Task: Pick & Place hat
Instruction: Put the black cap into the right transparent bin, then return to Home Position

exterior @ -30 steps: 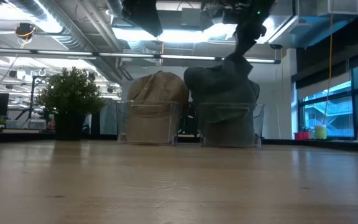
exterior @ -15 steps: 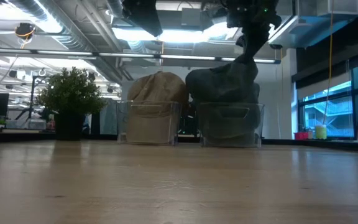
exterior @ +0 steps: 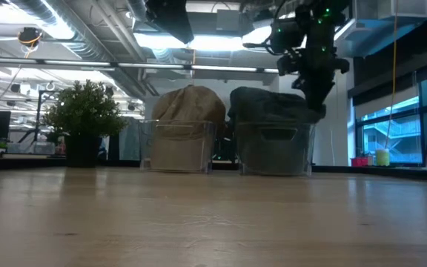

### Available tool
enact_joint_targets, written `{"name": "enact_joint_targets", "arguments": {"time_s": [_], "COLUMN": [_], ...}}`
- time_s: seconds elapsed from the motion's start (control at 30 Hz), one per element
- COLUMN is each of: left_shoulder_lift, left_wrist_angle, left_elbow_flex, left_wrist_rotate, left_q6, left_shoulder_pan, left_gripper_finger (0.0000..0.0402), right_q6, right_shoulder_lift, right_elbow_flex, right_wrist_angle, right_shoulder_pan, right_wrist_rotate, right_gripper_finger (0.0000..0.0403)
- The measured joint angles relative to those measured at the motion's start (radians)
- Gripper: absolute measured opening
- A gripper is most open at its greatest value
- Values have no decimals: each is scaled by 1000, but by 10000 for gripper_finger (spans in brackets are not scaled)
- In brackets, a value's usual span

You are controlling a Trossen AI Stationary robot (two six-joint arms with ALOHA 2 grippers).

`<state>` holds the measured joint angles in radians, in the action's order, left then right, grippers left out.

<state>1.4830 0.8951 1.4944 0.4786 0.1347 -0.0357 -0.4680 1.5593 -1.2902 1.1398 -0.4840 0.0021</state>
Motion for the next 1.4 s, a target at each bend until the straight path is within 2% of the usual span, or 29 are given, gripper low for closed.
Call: {"name": "enact_joint_targets", "arguments": {"time_s": [0.13, 0.37, 0.63, 0.8, 0.9, 0.97, 1.07, 1.13, 1.2, 1.27, 1.33, 1.4], "left_shoulder_lift": [0, 0, 0, 0, 0, 0, -15, -47, -90, -146, -223, -312], "left_wrist_angle": [0, 0, 0, 0, -1, -2, -18, -73, -115, -154, -188, -261], "left_elbow_flex": [0, 0, 0, 0, 0, 0, 0, 0, -5, -41, -112, -200], "left_wrist_rotate": [1, 1, 4, 104, 151, 154, 76, -36, -160, -237, -269, -270], "left_q6": [0, 0, -15, -88, -71, -65, -108, -145, -186, -199, -181, -153], "left_shoulder_pan": [-4, -21, -26, -26, -26, -27, -53, -90, -140, -190, -230, -254], "left_gripper_finger": [166, 162, 166, 162, 163, 165, 166, 165, 164, 162, 163, 164], "right_q6": [16, 21, 48, 39, 40, 41, 115, 168, 180, 183, 221, 278], "right_shoulder_lift": [0, -2, -3, -3, -3, -4, -20, -50, -101, -176, -272, -384], "right_elbow_flex": [-5, -92, -198, -217, -217, -217, -247, -272, -278, -251, -196, -124], "right_wrist_angle": [-10, -4, 22, 22, 22, 22, 24, 21, 5, -20, -49, -107], "right_shoulder_pan": [3, 3, 3, 3, 3, 3, 3, 1, 2, -3, -9, -13], "right_wrist_rotate": [3, -4, -4, 3, 8, 56, 159, 96, -42, -159, -186, -146], "right_gripper_finger": [23, 60, 68, 73, 95, 120, 157, 175, 188, 196, 201, 201]}}
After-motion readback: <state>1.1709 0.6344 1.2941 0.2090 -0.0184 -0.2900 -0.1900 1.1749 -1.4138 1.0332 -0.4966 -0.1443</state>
